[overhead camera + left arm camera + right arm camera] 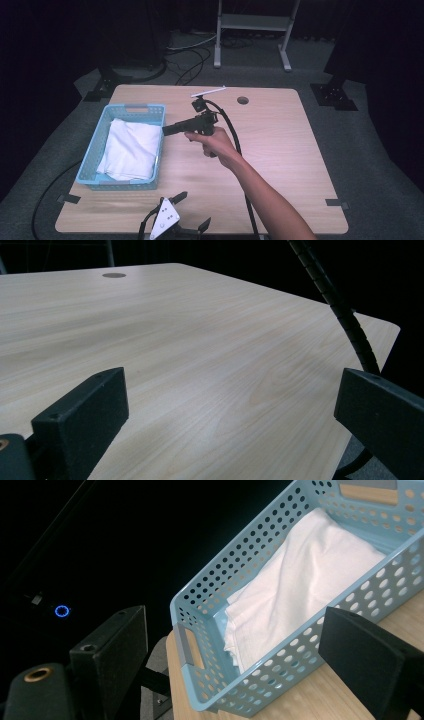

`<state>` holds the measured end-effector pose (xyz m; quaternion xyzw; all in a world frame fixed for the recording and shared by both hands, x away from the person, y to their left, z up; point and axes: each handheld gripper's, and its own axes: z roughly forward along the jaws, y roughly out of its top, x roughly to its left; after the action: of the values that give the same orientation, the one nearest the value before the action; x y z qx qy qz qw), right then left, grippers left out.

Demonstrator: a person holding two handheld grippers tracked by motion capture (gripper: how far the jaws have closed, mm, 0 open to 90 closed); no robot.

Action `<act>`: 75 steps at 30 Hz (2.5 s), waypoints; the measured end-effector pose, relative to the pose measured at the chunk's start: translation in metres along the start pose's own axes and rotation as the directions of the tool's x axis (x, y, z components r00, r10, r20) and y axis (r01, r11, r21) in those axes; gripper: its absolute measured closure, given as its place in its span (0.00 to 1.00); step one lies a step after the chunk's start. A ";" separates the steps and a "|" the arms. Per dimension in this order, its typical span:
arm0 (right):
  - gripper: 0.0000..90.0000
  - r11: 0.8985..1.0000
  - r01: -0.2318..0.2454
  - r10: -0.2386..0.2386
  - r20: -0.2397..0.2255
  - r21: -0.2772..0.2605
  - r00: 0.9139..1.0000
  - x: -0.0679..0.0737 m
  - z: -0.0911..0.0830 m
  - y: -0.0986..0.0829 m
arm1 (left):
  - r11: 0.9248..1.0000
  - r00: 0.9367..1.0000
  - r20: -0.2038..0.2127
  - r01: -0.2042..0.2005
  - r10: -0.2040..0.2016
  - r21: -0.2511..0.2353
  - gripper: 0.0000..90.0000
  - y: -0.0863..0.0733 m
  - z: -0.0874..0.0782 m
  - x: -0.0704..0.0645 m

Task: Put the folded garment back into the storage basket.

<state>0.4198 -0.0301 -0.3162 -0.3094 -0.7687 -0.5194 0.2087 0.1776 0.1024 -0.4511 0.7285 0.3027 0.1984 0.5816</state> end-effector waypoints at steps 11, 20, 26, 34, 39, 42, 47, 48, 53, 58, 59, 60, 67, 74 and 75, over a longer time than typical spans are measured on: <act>0.13 1.000 0.013 -0.013 0.006 -0.014 1.000 -0.001 -0.016 -0.008 | 1.000 1.000 -0.004 0.007 -0.007 0.010 0.01 -0.002 0.001 0.001; 0.14 1.000 0.026 -0.026 0.021 -0.014 0.999 0.000 -0.027 -0.012 | 1.000 1.000 -0.006 0.008 -0.008 0.009 0.01 -0.003 0.001 0.001; 0.12 1.000 0.029 -0.029 0.044 -0.004 0.999 -0.001 -0.031 -0.015 | 1.000 1.000 -0.005 0.005 -0.005 0.004 0.01 -0.002 0.000 0.000; 0.11 1.000 0.024 -0.024 0.063 0.001 0.998 -0.005 -0.038 -0.019 | 1.000 1.000 -0.006 0.013 -0.013 -0.004 0.01 -0.001 -0.001 0.001; 0.11 1.000 0.015 -0.015 0.073 0.006 0.997 -0.009 -0.042 -0.023 | 1.000 1.000 -0.006 0.009 -0.009 -0.005 0.01 -0.001 -0.002 0.001; 0.11 1.000 0.010 -0.010 0.077 0.005 0.997 -0.012 -0.043 -0.026 | 1.000 1.000 -0.007 0.009 -0.009 -0.004 0.01 -0.001 -0.002 0.001; 0.11 1.000 0.009 -0.011 0.084 0.023 0.996 -0.015 -0.046 -0.030 | 1.000 1.000 -0.010 0.009 -0.009 -0.006 0.01 -0.001 -0.003 0.002; 0.11 1.000 0.010 -0.011 0.082 0.021 0.997 -0.016 -0.047 -0.031 | 1.000 1.000 -0.011 0.011 -0.011 -0.006 0.01 -0.001 -0.003 0.002; 0.11 1.000 0.004 -0.006 0.091 0.019 0.996 -0.021 -0.053 -0.036 | 1.000 1.000 -0.010 0.008 -0.008 -0.004 0.01 -0.001 -0.002 0.002; 0.11 1.000 -0.007 0.005 0.097 0.019 0.995 -0.026 -0.058 -0.041 | 1.000 1.000 -0.013 0.009 -0.010 -0.004 0.01 -0.002 -0.002 0.002; 0.11 1.000 -0.009 0.007 0.099 0.019 0.995 -0.027 -0.059 -0.042 | 1.000 1.000 -0.013 0.009 -0.009 -0.003 0.01 -0.002 -0.002 0.002; 0.11 1.000 -0.009 0.008 0.099 0.017 0.995 -0.028 -0.059 -0.043 | 1.000 1.000 -0.012 0.009 -0.009 0.000 0.01 -0.002 -0.002 0.003; 0.11 1.000 -0.014 0.013 0.100 0.010 0.995 -0.033 -0.063 -0.048 | 1.000 1.000 -0.014 0.008 -0.008 -0.004 0.01 -0.002 -0.002 0.003; 0.11 1.000 -0.021 0.021 0.105 0.000 0.994 -0.038 -0.068 -0.054 | 1.000 1.000 -0.013 0.009 -0.009 -0.001 0.01 -0.002 -0.002 0.003; 0.11 1.000 -0.023 0.023 0.104 -0.003 0.994 -0.039 -0.069 -0.055 | 1.000 1.000 -0.013 0.007 -0.007 -0.001 0.01 -0.002 -0.002 0.003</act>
<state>0.4094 -0.1193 -0.3521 -0.3449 -0.7746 -0.5007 0.1740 0.1781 0.1056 -0.4528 0.7259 0.3089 0.2011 0.5807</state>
